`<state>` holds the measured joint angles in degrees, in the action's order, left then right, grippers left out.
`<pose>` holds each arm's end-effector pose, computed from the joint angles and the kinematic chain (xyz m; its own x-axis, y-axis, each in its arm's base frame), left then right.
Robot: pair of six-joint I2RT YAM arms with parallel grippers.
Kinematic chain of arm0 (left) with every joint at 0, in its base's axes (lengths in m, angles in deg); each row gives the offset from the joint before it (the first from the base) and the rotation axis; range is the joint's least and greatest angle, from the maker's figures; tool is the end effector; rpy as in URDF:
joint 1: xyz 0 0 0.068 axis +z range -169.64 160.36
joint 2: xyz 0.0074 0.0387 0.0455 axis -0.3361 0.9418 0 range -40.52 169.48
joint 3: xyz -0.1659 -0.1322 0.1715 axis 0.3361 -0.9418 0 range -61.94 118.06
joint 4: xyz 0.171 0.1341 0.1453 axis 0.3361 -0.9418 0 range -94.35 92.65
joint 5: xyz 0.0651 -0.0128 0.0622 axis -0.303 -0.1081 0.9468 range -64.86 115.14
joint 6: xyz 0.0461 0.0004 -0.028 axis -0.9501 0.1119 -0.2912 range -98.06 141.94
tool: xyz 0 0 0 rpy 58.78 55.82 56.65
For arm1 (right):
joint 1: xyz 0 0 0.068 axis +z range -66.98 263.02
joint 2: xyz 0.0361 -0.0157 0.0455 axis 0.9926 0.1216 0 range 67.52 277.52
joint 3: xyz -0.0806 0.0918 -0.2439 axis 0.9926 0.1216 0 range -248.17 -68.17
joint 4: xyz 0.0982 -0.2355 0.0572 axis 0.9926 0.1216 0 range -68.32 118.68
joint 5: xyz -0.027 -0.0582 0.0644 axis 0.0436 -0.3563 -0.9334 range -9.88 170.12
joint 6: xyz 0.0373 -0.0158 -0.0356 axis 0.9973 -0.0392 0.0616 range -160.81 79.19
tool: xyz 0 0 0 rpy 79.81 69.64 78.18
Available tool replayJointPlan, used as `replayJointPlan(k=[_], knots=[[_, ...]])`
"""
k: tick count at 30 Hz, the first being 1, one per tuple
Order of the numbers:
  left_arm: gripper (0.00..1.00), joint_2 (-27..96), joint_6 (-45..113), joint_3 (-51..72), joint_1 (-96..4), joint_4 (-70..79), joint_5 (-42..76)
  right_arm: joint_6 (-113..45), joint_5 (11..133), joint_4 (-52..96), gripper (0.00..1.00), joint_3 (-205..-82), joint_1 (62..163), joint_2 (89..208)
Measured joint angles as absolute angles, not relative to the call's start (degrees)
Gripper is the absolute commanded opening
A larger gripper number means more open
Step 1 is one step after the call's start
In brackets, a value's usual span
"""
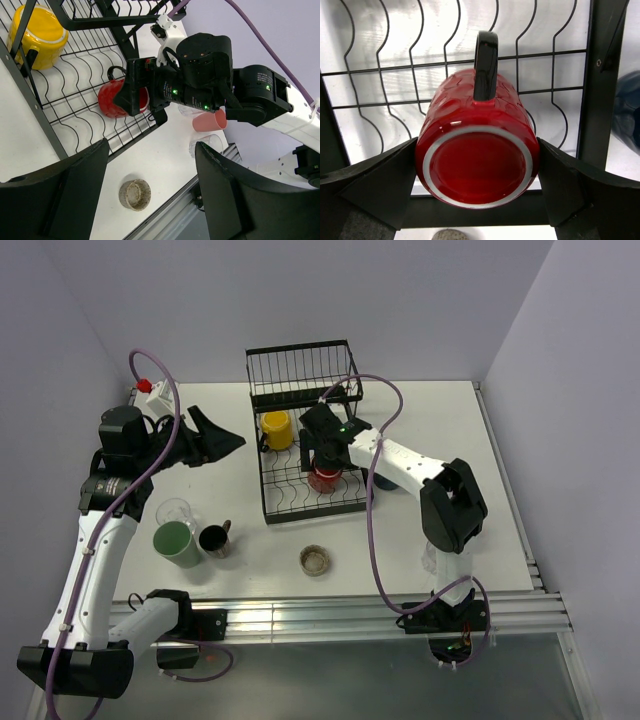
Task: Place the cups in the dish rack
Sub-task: Place the cup upside down on the dish rack
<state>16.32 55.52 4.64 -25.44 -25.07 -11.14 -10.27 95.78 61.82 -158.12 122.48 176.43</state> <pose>0.2014 -0.0415 0.4034 -0.6107 -0.3862 -0.6913 0.3643 0.6380 -0.6783 0.3245 0.2547 0.2475 -0.8271 -0.0471 -0.5601 -0.0983 0.9933 0.0615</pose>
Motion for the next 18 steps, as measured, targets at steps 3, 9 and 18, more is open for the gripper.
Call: replayJointPlan(k=[3, 9, 18], knots=[[0.79, 16.32, 55.48, 4.58, -25.44, -25.05, -11.16, -10.25, 96.26, 62.32, 1.0, -158.14, 122.55, 176.67], [0.82, 16.29, 55.34, 4.51, -25.44, -25.07, -11.14, -10.22, 97.25, 63.22, 1.0, -158.16, 122.85, 176.78], [0.84, 16.05, 55.15, 3.94, -25.44, -25.09, -10.96, -10.2, 98.08, 63.41, 1.0, -158.34, 123.36, 176.78]])
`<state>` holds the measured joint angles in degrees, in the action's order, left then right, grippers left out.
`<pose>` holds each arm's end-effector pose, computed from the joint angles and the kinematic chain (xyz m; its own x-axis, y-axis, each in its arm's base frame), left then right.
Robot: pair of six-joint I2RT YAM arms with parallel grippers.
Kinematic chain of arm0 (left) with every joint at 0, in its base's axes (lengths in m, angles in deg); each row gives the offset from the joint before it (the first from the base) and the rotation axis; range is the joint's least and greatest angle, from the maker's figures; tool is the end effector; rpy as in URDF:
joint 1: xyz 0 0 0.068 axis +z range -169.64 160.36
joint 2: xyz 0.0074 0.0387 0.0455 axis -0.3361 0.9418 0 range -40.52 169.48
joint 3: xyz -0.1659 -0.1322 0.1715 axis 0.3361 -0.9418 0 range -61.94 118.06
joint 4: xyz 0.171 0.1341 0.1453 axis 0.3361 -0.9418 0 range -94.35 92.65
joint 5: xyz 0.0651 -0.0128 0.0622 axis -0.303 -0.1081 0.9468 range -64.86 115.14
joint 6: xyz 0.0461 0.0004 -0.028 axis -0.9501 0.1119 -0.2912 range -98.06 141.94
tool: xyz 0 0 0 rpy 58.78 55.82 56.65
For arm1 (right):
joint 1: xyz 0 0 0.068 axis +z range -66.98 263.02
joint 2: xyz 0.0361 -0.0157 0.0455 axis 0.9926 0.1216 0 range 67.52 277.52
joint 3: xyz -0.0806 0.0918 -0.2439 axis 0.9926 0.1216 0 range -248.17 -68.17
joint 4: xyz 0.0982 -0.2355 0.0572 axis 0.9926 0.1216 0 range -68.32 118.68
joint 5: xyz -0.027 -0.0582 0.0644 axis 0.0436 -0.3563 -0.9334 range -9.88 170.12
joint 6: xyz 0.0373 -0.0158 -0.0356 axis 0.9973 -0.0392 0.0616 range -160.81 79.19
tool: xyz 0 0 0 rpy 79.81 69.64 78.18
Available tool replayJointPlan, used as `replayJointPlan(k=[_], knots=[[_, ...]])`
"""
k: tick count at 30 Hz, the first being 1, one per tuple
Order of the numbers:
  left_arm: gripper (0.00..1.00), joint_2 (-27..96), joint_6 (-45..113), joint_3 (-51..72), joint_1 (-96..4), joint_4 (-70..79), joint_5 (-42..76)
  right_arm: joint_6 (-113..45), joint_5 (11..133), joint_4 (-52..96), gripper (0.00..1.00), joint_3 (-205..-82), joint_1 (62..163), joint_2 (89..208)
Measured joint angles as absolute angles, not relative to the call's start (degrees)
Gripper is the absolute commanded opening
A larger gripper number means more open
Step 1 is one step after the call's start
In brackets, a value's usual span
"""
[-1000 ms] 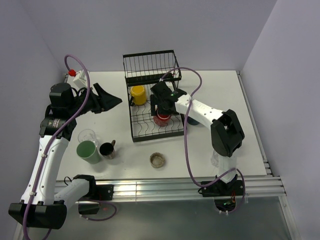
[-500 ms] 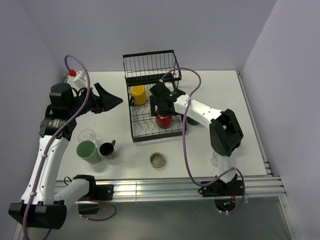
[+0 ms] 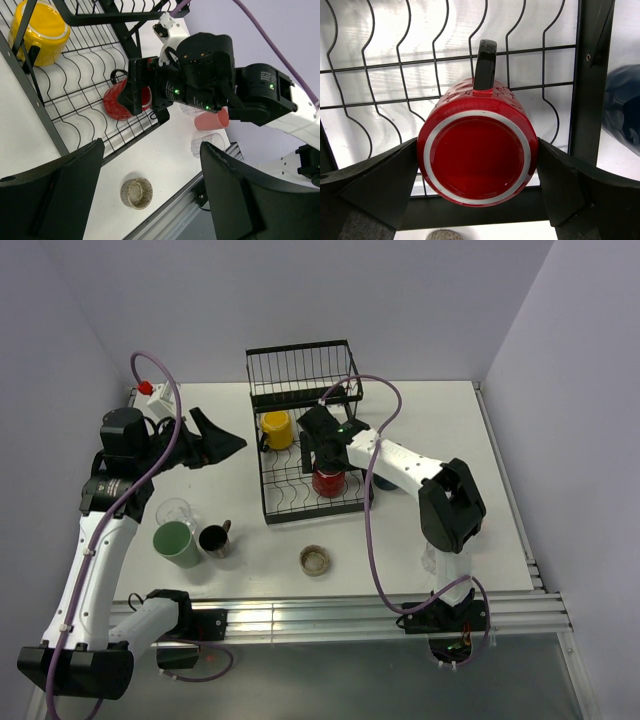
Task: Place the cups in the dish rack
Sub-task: Place the cup upside down on the dish rack
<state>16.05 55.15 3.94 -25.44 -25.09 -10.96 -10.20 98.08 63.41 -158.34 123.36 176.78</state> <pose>0.2009 -0.0414 0.4002 -0.6125 -0.3827 -0.6916 0.3612 0.6428 -0.6755 0.3202 0.2577 0.2451 -0.8279 -0.0676 -0.5568 -0.0925 0.9956 0.0166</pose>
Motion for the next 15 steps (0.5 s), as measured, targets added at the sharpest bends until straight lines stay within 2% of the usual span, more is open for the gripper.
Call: replayJointPlan(k=[15], knots=[[0.85, 15.22, 55.39, -0.43, -25.44, -24.85, -7.88, -9.77, 99.06, 63.92, 1.0, -159.94, 123.77, 174.83]])
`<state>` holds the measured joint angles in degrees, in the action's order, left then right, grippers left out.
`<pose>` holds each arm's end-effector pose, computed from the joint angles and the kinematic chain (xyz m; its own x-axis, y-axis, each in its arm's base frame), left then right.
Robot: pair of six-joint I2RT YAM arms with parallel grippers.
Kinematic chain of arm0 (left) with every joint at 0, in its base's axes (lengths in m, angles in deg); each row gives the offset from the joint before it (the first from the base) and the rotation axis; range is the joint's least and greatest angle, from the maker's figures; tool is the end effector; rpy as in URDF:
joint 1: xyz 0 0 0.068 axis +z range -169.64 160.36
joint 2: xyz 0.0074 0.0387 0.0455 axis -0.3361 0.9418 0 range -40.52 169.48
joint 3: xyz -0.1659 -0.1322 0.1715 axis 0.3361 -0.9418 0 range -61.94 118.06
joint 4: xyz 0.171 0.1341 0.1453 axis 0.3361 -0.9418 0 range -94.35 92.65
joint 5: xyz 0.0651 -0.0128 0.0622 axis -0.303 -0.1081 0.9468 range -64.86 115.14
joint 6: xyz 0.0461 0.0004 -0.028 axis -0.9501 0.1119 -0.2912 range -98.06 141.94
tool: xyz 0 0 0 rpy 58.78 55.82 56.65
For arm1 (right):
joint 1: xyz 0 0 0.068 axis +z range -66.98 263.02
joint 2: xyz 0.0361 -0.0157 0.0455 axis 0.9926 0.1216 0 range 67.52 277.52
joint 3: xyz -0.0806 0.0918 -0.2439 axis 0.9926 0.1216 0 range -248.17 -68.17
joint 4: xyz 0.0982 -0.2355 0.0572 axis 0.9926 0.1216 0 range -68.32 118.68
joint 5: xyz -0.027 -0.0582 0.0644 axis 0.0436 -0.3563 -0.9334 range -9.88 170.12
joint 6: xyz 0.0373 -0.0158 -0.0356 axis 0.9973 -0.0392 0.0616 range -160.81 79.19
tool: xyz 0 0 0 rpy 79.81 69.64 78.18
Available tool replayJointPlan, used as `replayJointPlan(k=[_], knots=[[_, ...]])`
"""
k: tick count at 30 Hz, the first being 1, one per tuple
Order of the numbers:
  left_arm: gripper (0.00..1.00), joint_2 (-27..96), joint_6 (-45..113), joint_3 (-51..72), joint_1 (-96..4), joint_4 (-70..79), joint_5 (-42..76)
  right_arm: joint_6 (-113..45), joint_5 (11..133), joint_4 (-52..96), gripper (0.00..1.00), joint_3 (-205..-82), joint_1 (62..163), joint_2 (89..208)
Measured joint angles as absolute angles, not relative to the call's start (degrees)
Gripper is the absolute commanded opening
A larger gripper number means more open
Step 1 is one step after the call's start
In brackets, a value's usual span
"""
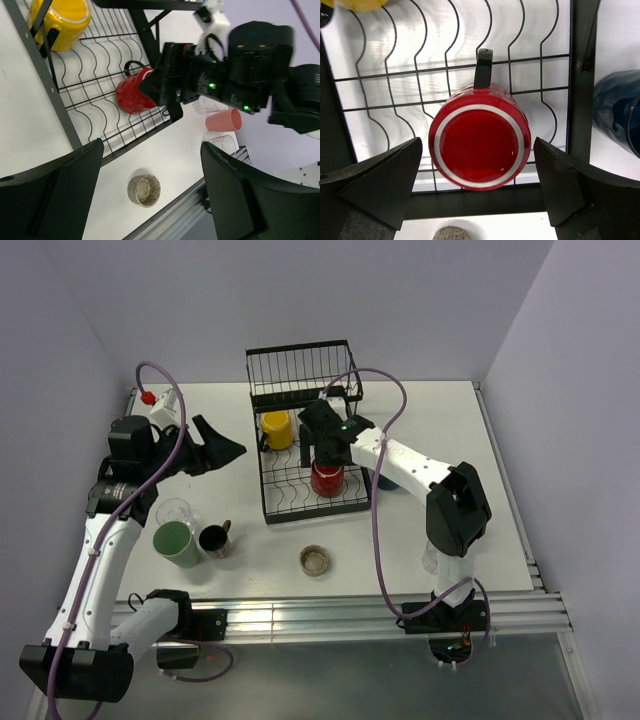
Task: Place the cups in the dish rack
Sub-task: Place the cup upside down on the dish rack
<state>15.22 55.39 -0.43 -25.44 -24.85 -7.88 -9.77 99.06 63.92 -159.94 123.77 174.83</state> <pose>0.2025 -0.0400 0.3776 -0.6317 -0.4005 -0.6638 0.2877 0.6740 -0.6804 0.3167 0.2577 0.2666 -0.7998 -0.0454 -0.5985 -0.0862 0.9955 0.0397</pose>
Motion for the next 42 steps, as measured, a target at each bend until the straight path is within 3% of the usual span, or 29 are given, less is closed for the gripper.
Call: replayJointPlan(k=[10, 19, 22, 24, 29, 32, 35, 42], knots=[[0.83, 14.92, 56.28, -2.2, -26.38, -23.89, -4.64, -9.18, 99.91, 63.96, 1.0, -159.43, 124.14, 169.8], [0.76, 15.18, 59.34, -5.39, -37.6, -20.5, 1.74, -9.0, 101.29, 63.98, 0.98, -154.97, 124.4, 161.54], [0.73, 16.42, 61.14, -6.72, -42.84, -17.58, 4.56, -8.67, 102.32, 63.55, 0.92, -152.07, 124.29, 158.24], [0.7, 17.65, 62.51, -7.95, -46.32, -15.3, 6.35, -8.48, 102.78, 62.98, 0.82, -149.4, 123.86, 155.9], [0.56, 23.75, 66.36, -10.79, -54.69, -8.44, 11.84, -7.27, 102.58, 60.9, 0.42, -141.16, 120.36, 149.83], [0.51, 29.43, 68.07, -10.92, -59.12, -4.15, 14.57, -6.51, 102.08, 59.68, 0.27, -136.57, 117.56, 146.46], [0.5, 34.37, 69.07, -10.92, -61.55, -0.75, 16.16, -5.83, 101.6, 58.26, 0.21, -133.86, 116.47, 144.69], [0.48, 41.84, 71.32, -10.9, -62.49, 4.61, 17.91, -5.28, 99.17, 54.21, 0.18, -129.53, 116.05, 144.71]])
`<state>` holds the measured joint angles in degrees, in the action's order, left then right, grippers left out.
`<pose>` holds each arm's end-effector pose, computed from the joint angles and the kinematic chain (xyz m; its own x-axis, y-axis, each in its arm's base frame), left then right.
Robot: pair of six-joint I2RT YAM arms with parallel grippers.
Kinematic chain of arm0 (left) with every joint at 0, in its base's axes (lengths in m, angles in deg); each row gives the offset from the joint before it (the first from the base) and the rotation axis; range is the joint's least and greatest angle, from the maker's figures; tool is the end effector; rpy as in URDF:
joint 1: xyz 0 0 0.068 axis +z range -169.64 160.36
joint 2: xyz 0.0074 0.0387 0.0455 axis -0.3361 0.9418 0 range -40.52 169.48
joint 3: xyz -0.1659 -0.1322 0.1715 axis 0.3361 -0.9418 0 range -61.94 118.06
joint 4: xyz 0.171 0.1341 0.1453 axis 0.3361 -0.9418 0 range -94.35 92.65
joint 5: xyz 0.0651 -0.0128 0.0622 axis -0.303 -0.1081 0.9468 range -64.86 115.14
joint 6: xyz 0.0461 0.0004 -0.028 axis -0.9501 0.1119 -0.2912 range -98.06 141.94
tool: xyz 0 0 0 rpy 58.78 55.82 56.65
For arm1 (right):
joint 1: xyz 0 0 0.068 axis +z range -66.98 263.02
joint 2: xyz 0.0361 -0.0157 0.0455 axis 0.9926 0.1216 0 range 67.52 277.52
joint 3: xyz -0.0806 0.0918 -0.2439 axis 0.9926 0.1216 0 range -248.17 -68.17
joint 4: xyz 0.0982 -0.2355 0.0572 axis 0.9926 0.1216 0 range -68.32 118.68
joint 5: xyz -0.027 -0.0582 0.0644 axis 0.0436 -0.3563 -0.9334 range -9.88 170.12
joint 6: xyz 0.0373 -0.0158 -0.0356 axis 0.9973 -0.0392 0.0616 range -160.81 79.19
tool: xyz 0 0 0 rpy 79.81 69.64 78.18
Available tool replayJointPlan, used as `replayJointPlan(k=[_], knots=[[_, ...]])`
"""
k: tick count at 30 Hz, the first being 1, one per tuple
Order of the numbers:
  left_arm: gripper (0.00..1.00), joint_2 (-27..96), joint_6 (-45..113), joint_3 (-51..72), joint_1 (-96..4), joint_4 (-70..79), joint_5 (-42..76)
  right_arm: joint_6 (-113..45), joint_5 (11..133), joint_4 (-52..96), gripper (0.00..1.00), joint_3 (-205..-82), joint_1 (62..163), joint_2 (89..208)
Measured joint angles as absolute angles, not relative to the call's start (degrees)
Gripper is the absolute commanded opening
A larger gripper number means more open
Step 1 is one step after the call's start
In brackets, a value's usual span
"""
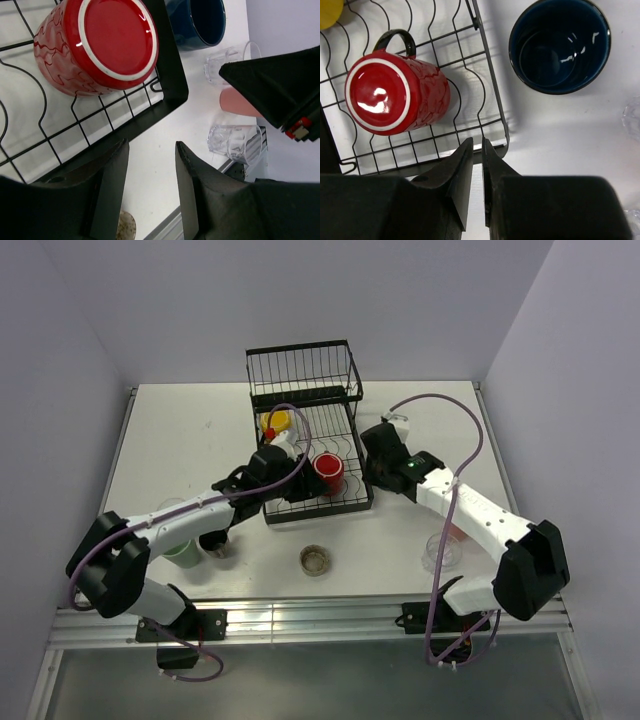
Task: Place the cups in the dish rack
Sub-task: Place the cup upside down on the dish rack
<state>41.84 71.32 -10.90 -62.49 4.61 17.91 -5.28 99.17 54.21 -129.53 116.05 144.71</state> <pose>0.2321 -0.2212 0.2455 -0.8072 -0.2785 -0.5205 0.2186 0.6781 -0.7017 0.2453 0.1457 0.2814 -0.7036 0.1977 -0.6826 0.0928 0.9778 0.1877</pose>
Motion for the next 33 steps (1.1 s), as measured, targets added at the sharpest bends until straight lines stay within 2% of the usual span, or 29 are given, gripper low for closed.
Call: replayJointPlan(k=[5, 17, 24, 33], knots=[[0.45, 45.93, 72.44, -10.68, -62.62, 8.13, 17.43, -4.63, 97.42, 51.15, 0.11, -127.61, 115.75, 145.7], [0.42, 53.93, 73.16, -7.79, -62.64, 12.39, 16.8, -3.06, 93.93, 45.71, 0.0, -125.2, 115.6, 151.49], [0.35, 56.23, 75.32, -8.56, -62.64, 18.38, 17.06, -2.07, 92.4, 43.68, 0.0, -123.65, 115.46, 152.86], [0.31, 58.3, 78.23, -12.03, -62.71, 27.32, 18.17, -1.63, 91.46, 42.41, 0.0, -122.01, 115.4, 154.13]])
